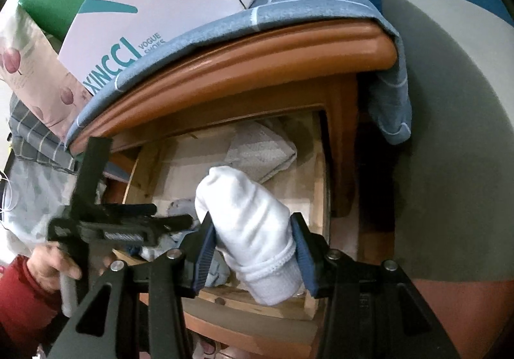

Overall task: Take underwear out of drawer
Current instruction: 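Grasp the white floral-print panties in the drawer with the left tool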

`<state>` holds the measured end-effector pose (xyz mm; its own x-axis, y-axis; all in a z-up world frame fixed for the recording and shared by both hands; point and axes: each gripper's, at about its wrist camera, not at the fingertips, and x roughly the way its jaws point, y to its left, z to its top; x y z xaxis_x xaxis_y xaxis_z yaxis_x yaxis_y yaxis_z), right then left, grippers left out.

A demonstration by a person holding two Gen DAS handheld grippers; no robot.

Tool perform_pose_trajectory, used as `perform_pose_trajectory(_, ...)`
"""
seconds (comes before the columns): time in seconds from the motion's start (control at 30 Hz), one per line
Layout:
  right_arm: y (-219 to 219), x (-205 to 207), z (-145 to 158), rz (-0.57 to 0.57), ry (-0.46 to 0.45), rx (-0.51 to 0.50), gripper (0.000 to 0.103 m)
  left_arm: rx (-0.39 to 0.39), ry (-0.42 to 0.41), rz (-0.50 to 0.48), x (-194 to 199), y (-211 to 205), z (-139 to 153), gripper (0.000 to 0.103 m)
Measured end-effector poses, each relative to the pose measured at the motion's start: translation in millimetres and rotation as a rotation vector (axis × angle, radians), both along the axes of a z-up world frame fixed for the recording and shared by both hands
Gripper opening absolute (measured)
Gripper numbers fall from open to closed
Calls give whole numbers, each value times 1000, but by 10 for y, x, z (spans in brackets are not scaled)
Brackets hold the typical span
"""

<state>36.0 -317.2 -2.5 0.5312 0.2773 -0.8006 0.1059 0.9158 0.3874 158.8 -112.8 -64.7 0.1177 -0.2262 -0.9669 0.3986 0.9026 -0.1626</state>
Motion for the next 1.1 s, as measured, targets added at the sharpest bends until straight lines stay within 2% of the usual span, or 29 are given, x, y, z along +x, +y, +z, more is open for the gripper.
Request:
perform_pose_trajectory(0.07,3,3,16,-2,-5,3,46,4,2,-12,-13,-43,-30,101)
perform_pose_trajectory(0.17,-4,2,9,-4,-3,11,46,-19,56,81,38,35,-104,98)
perform_pose_trajectory(0.3,-19,26,-16,-6,4,30,46,-19,54,236,52,158,-125,83)
perform_pose_trajectory(0.33,-18,30,-16,-5,2,32,46,-30,58,271,60,184,-127,82)
perform_pose_trajectory(0.4,-9,44,-17,1,3,39,46,-40,65,320,71,211,-139,82)
perform_pose_trajectory(0.57,18,54,-14,14,-1,49,46,-44,65,346,77,207,-146,83)
perform_pose_trajectory(0.73,22,34,15,22,-5,62,46,3,45,387,72,190,-118,77)
perform_pose_trajectory(0.9,18,26,24,25,-4,66,46,-88,97,580,19,390,-125,78)
perform_pose_trajectory(0.97,22,27,30,31,-4,74,46,-96,87,627,13,423,-91,78)
perform_pose_trajectory(1.1,39,32,46,37,-7,71,46,-111,134,688,55,402,-170,80)
